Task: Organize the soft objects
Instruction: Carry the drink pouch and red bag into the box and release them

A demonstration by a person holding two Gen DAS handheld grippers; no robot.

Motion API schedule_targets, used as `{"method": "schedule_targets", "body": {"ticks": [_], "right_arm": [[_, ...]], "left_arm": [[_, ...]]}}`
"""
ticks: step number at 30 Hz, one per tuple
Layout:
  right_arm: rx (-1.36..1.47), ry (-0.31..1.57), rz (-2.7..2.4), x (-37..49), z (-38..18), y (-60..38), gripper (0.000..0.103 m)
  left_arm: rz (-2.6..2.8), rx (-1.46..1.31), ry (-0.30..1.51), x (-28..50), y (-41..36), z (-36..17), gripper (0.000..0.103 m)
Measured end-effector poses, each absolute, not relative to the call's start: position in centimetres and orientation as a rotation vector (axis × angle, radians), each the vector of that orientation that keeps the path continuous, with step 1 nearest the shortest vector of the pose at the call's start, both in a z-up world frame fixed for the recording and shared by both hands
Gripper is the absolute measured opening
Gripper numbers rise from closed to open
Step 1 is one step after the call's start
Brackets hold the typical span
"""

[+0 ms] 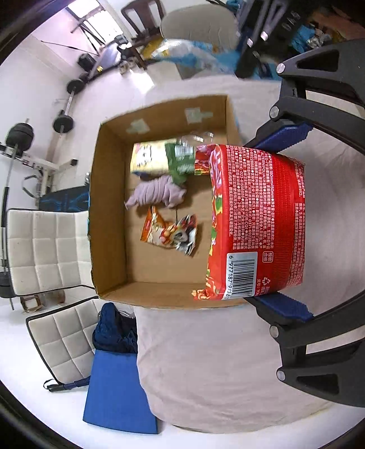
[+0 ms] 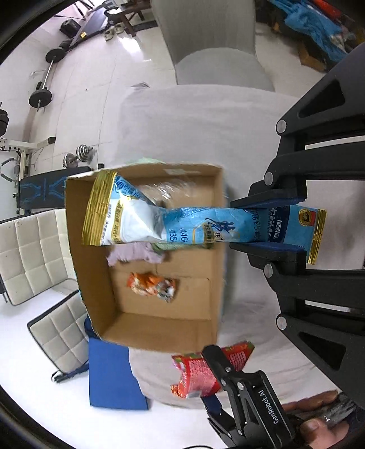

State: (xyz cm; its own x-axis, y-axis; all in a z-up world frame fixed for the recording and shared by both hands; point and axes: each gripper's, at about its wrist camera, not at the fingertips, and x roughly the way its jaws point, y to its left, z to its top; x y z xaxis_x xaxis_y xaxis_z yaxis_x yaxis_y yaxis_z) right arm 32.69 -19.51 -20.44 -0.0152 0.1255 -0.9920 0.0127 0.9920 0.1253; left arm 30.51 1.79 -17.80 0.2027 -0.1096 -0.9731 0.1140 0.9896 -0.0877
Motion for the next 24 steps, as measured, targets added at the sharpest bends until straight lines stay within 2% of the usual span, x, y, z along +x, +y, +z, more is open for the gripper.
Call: {"method": "schedule_targets", "body": {"ticks": [11,24], "right_arm": [[0.013,1.698,0.026,40.5,-27.8,-20.1,0.022],[-0.009,1.767,0.005,41.9,-34.4,-19.7,0.022]], "left_arm": [[-0.103,0.047,1.499,35.3,2.1,-24.6,0.087],[-0.108,0.0,1.599,37.3,1.7,-30.0,0.087]]}}
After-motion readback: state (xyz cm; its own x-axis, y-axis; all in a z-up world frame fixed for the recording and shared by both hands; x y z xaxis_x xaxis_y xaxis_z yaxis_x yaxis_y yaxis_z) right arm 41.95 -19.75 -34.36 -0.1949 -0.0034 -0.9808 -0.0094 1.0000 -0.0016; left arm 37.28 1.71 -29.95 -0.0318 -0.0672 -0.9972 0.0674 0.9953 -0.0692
